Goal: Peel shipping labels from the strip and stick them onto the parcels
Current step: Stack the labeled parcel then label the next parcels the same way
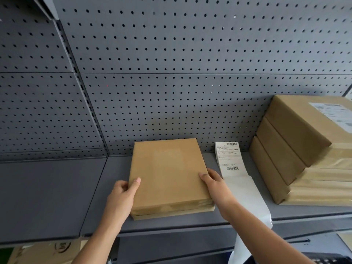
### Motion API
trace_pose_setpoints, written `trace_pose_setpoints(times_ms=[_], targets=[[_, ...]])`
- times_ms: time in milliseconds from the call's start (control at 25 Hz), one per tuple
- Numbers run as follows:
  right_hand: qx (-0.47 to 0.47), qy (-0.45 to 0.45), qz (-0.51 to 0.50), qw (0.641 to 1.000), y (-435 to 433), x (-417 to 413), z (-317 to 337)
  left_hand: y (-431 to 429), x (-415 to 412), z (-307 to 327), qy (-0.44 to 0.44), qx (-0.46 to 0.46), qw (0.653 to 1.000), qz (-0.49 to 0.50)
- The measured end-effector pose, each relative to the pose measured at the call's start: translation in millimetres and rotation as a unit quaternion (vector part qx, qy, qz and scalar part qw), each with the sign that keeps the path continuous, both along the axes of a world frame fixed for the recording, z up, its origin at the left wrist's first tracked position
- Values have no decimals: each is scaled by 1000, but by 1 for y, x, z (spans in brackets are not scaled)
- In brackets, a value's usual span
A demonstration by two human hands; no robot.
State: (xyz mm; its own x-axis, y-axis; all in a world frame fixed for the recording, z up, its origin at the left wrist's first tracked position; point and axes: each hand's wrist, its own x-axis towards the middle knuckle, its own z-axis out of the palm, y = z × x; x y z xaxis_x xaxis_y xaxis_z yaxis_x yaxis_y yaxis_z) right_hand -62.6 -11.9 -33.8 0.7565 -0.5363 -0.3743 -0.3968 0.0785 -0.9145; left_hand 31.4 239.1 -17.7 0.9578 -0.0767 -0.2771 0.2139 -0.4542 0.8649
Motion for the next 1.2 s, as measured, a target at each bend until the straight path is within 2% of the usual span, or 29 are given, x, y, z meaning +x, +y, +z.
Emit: trace_pose_setpoints(times_ms=[120, 200, 360, 480, 640, 720, 880, 1040, 1200], targets=[[-2, 2, 10, 1000, 0, -3, 9, 2, 1, -1, -8, 12, 1000, -7], [-22, -7, 6, 1000, -7, -10, 15, 2, 2, 2, -51, 60, 997, -20], [-184, 5, -36, 982, -55, -39, 20, -15, -4, 31, -212, 171, 960, -68], [-291, 70, -53, 953, -97, -68, 14, -56, -18, 55, -274, 173, 933, -156], [-339, 163, 5, 927, -117, -89, -2, -125, -43, 59, -308, 142, 895, -291], [-359, 185, 35, 914, -116, -88, -10, -154, -54, 52, -291, 93, 887, -345], [-401, 197, 46, 893, -114, -80, -24, -199, -65, 33, -194, -17, 884, -424], [-416, 204, 29, 886, -119, -73, -37, -217, -62, 17, -165, -41, 894, -415], [-401, 123, -36, 907, -118, -72, -32, -219, -55, 6, -121, -93, 910, -385]])
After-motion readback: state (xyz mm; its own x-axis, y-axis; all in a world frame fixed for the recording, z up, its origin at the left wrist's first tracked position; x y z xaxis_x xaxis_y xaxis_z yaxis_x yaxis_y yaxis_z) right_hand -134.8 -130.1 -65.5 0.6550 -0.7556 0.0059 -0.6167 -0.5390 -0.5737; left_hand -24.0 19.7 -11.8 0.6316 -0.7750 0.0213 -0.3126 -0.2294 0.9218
